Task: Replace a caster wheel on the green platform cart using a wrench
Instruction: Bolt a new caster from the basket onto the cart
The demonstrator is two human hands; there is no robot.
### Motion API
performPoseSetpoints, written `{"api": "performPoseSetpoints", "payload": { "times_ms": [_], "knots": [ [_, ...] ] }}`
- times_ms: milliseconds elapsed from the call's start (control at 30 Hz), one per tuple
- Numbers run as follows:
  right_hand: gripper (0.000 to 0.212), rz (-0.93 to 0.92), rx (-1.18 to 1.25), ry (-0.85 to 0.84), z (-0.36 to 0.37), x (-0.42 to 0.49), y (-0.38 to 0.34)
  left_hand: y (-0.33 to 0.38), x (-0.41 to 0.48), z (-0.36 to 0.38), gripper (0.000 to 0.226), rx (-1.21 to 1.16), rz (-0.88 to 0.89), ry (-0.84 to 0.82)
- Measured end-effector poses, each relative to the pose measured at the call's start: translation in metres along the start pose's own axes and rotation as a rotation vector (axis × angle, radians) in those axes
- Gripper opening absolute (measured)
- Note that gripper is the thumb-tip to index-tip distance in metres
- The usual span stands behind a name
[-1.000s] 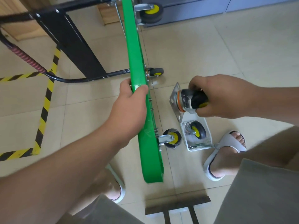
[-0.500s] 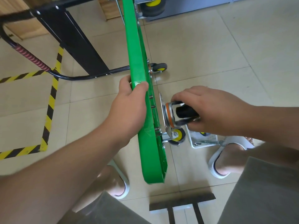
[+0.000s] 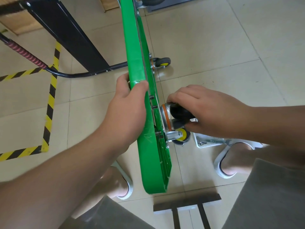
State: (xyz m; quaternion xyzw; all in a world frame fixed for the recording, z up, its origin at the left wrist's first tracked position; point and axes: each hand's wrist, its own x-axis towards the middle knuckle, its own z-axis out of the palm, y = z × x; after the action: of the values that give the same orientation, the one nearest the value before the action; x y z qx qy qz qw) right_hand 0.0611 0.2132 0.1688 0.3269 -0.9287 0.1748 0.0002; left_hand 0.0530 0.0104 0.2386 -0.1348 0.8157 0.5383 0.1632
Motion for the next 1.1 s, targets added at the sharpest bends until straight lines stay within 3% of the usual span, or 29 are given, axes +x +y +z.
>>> {"api": "performPoseSetpoints", "payload": {
  "times_ms": [1100],
  "knots": [
    [0.062, 0.070, 0.160, -0.227, -0.008, 0.022, -0.005, 0.003, -0.001, 0.003, 0.023, 0.012, 0.000, 0.047]
  ]
}}
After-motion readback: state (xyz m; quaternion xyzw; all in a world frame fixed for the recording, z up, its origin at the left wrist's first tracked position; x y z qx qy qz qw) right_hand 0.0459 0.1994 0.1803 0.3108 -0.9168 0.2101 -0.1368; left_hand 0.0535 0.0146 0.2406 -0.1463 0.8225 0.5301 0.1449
